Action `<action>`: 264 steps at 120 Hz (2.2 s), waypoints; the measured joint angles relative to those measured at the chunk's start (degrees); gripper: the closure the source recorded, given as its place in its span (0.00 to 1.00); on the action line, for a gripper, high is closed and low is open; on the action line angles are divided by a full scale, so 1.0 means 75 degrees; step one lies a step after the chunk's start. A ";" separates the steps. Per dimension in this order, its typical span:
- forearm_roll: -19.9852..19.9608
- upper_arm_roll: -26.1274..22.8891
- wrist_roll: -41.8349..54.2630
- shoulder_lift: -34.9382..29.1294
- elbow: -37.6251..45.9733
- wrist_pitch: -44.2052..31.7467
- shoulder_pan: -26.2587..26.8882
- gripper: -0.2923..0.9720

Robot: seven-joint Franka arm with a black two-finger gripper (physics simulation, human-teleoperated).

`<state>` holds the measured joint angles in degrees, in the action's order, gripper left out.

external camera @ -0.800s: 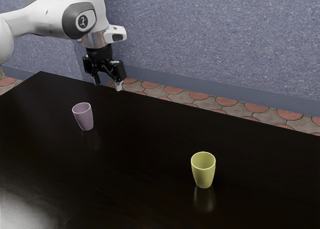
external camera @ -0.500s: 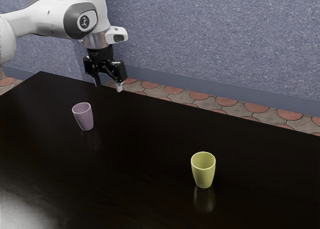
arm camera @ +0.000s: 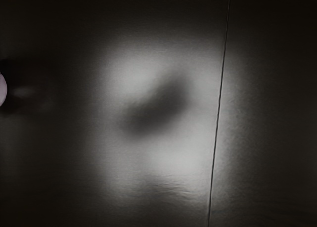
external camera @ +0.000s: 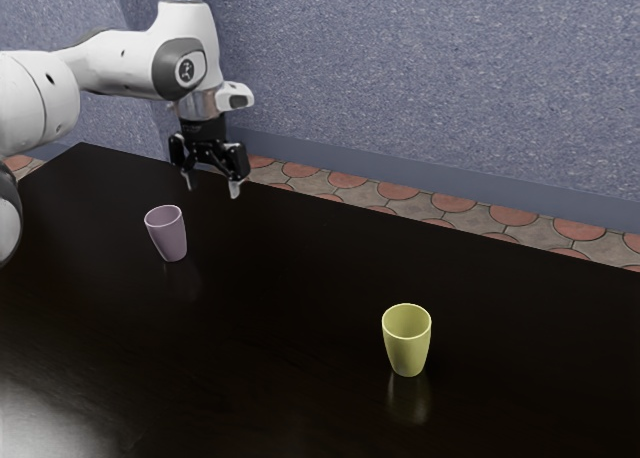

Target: Place the left cup onto the right cup

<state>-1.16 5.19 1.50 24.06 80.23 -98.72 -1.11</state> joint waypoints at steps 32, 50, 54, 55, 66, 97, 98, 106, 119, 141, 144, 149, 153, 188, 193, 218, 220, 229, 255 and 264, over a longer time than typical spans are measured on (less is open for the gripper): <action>0.0000 -0.0011 0.0201 0.0312 -0.0134 0.0002 -0.0528 0.23; 0.0003 -0.0009 0.0361 0.0352 -0.0135 0.0002 -0.0838 0.23; 0.0006 -0.0007 0.0399 0.0361 -0.0135 0.0002 -0.0881 0.23; 0.0007 -0.0007 0.0408 0.0363 -0.0137 0.0002 -0.0895 0.23; 0.0022 -0.0002 0.0509 0.0402 -0.0206 0.0001 -0.1042 0.23; 0.0046 -0.0001 0.0859 0.0665 -0.0383 -0.0017 -0.1549 0.23; 0.0046 -0.0001 0.0871 0.0674 -0.0386 -0.0018 -0.1564 0.23; 0.0049 0.0000 0.0956 0.0739 -0.0408 -0.0024 -0.1645 0.23; 0.0062 0.0000 0.1089 0.0979 -0.0702 -0.0033 -0.1699 0.23; 0.0068 -0.0017 0.1300 0.1559 -0.1502 -0.0025 -0.1711 0.23; 0.0067 -0.0019 0.1325 0.1636 -0.1607 -0.0025 -0.1712 0.23; 0.0065 -0.0022 0.1363 0.1732 -0.1729 -0.0024 -0.1713 0.23; 0.0064 -0.0023 0.1391 0.1775 -0.1779 -0.0027 -0.1710 0.23; 0.0053 -0.0036 0.1560 0.1965 -0.1950 -0.0323 -0.1619 0.23; 0.0052 -0.0036 0.1577 0.1980 -0.1937 -0.0373 -0.1606 0.23; 0.0026 -0.0036 0.1643 0.2091 -0.1797 -0.0583 -0.1455 0.23; 0.0024 -0.0036 0.1647 0.2095 -0.1757 -0.0618 -0.1446 0.23; 0.0020 -0.0036 0.1667 0.2104 -0.1587 -0.0783 -0.1427 0.23; 0.0068 -0.0027 0.1717 0.2107 -0.1500 -0.1040 -0.1433 0.23; 0.0157 -0.0025 0.1730 0.2112 -0.1491 -0.1142 -0.1425 0.23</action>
<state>0.02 5.00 14.48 39.90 69.04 -107.28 -11.80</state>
